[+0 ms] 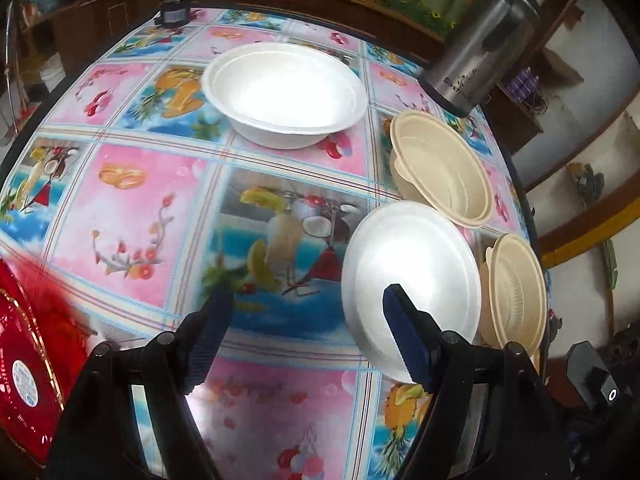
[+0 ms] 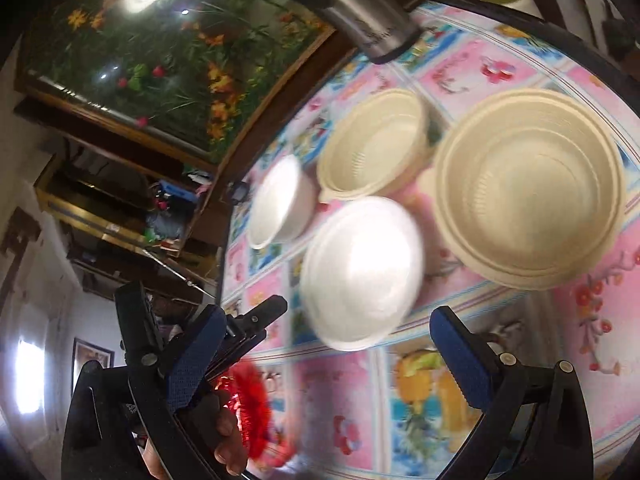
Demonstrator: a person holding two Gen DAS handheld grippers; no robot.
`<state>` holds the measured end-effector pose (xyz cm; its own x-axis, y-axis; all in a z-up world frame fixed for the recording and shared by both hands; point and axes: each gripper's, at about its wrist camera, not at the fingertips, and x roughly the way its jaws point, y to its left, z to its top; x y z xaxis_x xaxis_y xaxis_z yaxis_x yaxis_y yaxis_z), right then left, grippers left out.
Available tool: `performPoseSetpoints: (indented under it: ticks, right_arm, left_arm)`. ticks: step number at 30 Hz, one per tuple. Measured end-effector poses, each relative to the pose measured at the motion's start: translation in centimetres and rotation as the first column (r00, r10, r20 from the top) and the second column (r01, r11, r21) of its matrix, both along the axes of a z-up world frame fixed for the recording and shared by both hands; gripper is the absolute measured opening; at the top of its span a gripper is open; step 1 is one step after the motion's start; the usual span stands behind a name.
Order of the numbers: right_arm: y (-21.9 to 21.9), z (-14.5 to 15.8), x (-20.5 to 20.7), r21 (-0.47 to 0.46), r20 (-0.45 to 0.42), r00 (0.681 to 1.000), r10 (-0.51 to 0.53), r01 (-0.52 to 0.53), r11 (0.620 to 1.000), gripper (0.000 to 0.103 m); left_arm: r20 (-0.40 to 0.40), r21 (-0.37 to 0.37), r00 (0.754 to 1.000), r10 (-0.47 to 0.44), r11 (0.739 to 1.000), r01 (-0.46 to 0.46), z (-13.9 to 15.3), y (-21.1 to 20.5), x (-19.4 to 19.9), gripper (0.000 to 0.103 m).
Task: Organize plates and bowls
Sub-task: 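Move the left tool to the white foam plate and grasp its rim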
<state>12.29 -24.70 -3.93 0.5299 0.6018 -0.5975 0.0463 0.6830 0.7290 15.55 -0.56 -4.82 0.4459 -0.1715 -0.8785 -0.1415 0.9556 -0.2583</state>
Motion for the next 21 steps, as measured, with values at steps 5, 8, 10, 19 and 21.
performPoseSetpoints:
  ticks: [5, 8, 10, 19, 21]
  right_arm:
    - [-0.4, -1.5, 0.8, -0.001, -0.028, 0.999, -0.017, 0.017, 1.000, 0.098]
    - [-0.8, -2.3, 1.2, -0.006, -0.043, 0.999, -0.033, 0.032, 0.999, 0.094]
    - [-0.8, -2.8, 1.5, -0.009, -0.061, 0.997, -0.037, 0.036, 0.999, 0.090]
    - [-0.2, -4.0, 2.4, -0.036, -0.081, 0.996, -0.035, 0.032, 0.999, 0.077]
    - [-0.2, -4.0, 2.4, -0.048, -0.077, 0.996, -0.040, 0.036, 0.998, 0.073]
  left_arm:
    - [0.006, 0.030, 1.000, -0.028, 0.999, 0.027, -0.8, -1.5, 0.7, 0.077]
    - [0.003, 0.043, 1.000, -0.029, 0.999, 0.029, -1.4, -1.8, 0.9, 0.077]
    - [0.000, 0.045, 1.000, -0.030, 0.999, 0.030, -1.7, -1.8, 1.0, 0.076]
    - [0.010, 0.058, 0.999, -0.038, 0.998, 0.037, -2.4, -2.4, 1.0, 0.076]
    - [0.015, 0.065, 0.999, -0.041, 0.997, 0.039, -2.5, -2.5, 1.1, 0.076]
